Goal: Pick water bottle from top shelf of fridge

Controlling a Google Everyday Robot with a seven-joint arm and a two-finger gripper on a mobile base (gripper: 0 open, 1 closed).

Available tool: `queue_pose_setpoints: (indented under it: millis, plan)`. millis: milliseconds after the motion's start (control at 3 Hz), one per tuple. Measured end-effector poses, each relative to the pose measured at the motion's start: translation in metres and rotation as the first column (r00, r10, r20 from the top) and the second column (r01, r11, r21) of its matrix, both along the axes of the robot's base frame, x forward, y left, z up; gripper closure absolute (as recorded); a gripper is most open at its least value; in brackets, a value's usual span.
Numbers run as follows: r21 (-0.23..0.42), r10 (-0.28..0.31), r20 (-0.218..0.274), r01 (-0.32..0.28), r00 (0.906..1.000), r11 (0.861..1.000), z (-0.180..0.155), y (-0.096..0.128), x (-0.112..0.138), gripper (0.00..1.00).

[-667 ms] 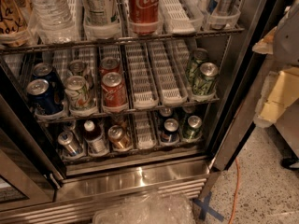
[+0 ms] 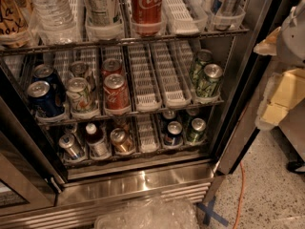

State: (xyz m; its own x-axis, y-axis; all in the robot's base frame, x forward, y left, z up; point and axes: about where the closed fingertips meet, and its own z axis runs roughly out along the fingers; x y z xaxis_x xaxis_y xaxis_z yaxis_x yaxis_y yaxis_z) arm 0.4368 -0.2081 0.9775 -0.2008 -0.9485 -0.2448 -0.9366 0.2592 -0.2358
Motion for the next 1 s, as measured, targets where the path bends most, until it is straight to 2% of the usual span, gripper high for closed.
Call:
queue_pose_setpoints:
  millis: [333, 667, 1000]
  plan:
    - [0.178, 0.113, -0.007, -0.11, 0.9936, 0.978, 0.003, 0.033, -0.007, 0.0]
    - [0.16, 0.106, 0.005, -0.105, 0.9944, 0.982, 0.005, 0.034, -0.007, 0.0]
    - [0.242, 0.167, 0.002, -0.162, 0.986, 0.957, -0.006, 0.029, -0.009, 0.0]
